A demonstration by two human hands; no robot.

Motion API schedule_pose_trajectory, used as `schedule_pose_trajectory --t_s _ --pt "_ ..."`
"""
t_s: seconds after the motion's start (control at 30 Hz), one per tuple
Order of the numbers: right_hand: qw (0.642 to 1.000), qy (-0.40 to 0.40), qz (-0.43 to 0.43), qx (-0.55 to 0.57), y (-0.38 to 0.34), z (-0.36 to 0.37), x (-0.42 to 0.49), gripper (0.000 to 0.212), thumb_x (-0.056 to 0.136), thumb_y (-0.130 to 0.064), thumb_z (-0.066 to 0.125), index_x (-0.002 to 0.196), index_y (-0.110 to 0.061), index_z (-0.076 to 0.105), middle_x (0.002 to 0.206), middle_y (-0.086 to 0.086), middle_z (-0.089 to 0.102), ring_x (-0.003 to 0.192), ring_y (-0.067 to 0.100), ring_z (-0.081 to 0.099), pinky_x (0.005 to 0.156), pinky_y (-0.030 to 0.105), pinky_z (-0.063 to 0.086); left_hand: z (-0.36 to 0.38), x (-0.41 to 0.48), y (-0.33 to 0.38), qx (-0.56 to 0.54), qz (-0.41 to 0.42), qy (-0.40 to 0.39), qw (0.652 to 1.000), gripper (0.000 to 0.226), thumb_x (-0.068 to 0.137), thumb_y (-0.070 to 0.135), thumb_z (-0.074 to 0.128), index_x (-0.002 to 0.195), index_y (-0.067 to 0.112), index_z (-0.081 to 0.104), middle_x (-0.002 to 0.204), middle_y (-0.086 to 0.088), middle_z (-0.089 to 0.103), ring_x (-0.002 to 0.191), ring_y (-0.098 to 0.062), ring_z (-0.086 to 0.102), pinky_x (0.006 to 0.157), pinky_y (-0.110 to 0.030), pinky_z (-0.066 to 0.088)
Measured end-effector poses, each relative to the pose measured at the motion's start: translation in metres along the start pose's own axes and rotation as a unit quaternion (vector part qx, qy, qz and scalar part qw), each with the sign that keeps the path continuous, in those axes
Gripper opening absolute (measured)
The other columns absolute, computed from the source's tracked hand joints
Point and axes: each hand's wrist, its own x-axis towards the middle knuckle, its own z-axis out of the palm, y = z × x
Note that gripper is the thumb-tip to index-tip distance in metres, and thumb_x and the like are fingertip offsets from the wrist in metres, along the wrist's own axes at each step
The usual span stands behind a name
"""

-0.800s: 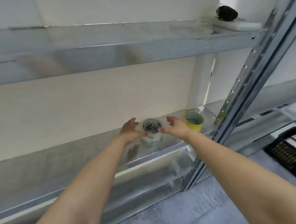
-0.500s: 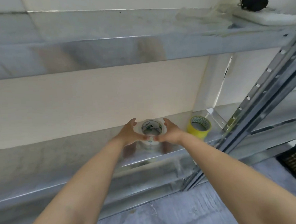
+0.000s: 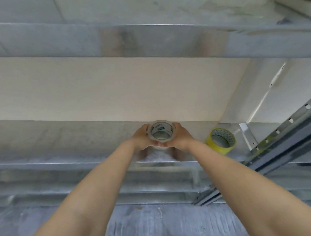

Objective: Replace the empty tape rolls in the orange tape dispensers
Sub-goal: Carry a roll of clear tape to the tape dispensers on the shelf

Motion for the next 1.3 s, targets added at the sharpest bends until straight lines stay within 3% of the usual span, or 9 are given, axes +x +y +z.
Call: schedule_pose_trajectory --t_s 0.1,0.27,0.4,0.53,0.87,1.07,1.17,1.23,1.3 --pt "0.999 -0.010 -0.031 0.009 -0.018 0.000 0.001 0.089 0.049 -0.034 0.089 0.123 -0.011 0.044 0.118 0.002 0.061 0.107 0.020 0.058 0.082 0.028 0.046 -0.013 -0.017 0.004 -0.001 -0.015 0.057 0.998 0.072 0.060 0.009 0.084 0.122 0.016 0.049 0.111 0.003 0.058 0.103 -0.016 0.054 0.084 -0.026 0.042" --pt "0.996 -0.035 -0.082 0.021 -0.058 0.016 -0.004 0.114 0.047 -0.038 0.089 0.137 -0.007 0.025 0.127 0.003 0.052 0.113 0.019 0.052 0.084 0.026 0.042 -0.042 -0.060 0.007 -0.005 -0.016 0.157 0.987 0.075 0.063 0.011 0.083 0.129 0.014 0.046 0.115 0.000 0.056 0.103 -0.015 0.051 0.085 -0.026 0.040" --pt "0.987 -0.063 -0.150 0.007 -0.094 0.037 -0.011 0.099 0.043 -0.044 0.089 0.122 -0.012 0.039 0.113 -0.002 0.056 0.098 0.015 0.054 0.075 0.024 0.042 -0.062 -0.106 0.002 -0.036 -0.013 0.217 0.975 0.078 0.067 0.008 0.081 0.133 0.010 0.039 0.116 0.002 0.049 0.109 -0.012 0.045 0.086 -0.024 0.038" --pt "0.971 -0.106 -0.214 -0.003 -0.125 0.062 -0.022 0.095 0.046 -0.044 0.089 0.121 -0.011 0.041 0.111 -0.003 0.056 0.100 0.015 0.055 0.079 0.027 0.045 -0.078 -0.151 -0.010 -0.066 -0.028 0.283 0.957 0.089 0.068 0.011 0.081 0.141 0.010 0.029 0.133 -0.002 0.046 0.125 -0.015 0.041 0.094 -0.025 0.036" --pt "0.937 -0.192 -0.286 0.052 -0.179 0.107 -0.044 0.067 0.053 -0.031 0.089 0.110 -0.022 0.055 0.105 -0.009 0.063 0.100 0.013 0.060 0.087 0.028 0.049 -0.116 -0.213 -0.043 -0.114 -0.046 0.375 0.919 0.082 0.063 0.020 0.085 0.132 0.015 0.042 0.131 0.001 0.053 0.125 -0.017 0.047 0.100 -0.029 0.040" --pt "0.923 -0.246 -0.261 0.137 -0.220 0.155 -0.049 0.059 0.061 -0.013 0.086 0.102 -0.028 0.046 0.090 -0.022 0.059 0.083 -0.008 0.061 0.061 0.003 0.046 -0.152 -0.244 -0.068 -0.190 -0.038 0.453 0.870 0.077 0.065 0.012 0.083 0.133 0.012 0.046 0.132 -0.004 0.055 0.121 -0.019 0.052 0.105 -0.035 0.042" --pt "0.923 -0.259 -0.246 0.142 -0.245 0.182 -0.048 0.080 0.060 -0.014 0.086 0.126 -0.012 0.041 0.117 -0.004 0.057 0.103 0.009 0.056 0.083 0.018 0.049 -0.173 -0.259 -0.080 -0.213 -0.029 0.468 0.857 0.074 0.066 0.009 0.083 0.131 0.012 0.048 0.131 -0.006 0.056 0.122 -0.021 0.052 0.106 -0.039 0.042" --pt "0.924 -0.259 -0.247 0.137 -0.264 0.196 -0.046 0.085 0.059 -0.017 0.087 0.128 -0.008 0.039 0.125 0.003 0.055 0.111 0.015 0.055 0.094 0.030 0.049 -0.191 -0.267 -0.087 -0.214 -0.025 0.478 0.851 0.077 0.065 0.010 0.083 0.133 0.012 0.046 0.133 -0.005 0.055 0.124 -0.020 0.051 0.108 -0.039 0.040" --pt "0.920 -0.264 -0.254 0.141 -0.283 0.210 -0.044 0.082 0.059 -0.016 0.087 0.127 -0.007 0.041 0.126 0.005 0.057 0.112 0.015 0.056 0.095 0.031 0.049 -0.210 -0.276 -0.094 -0.219 -0.018 0.485 0.847 0.078 0.066 0.011 0.083 0.134 0.012 0.045 0.134 -0.004 0.055 0.125 -0.020 0.050 0.109 -0.039 0.039"
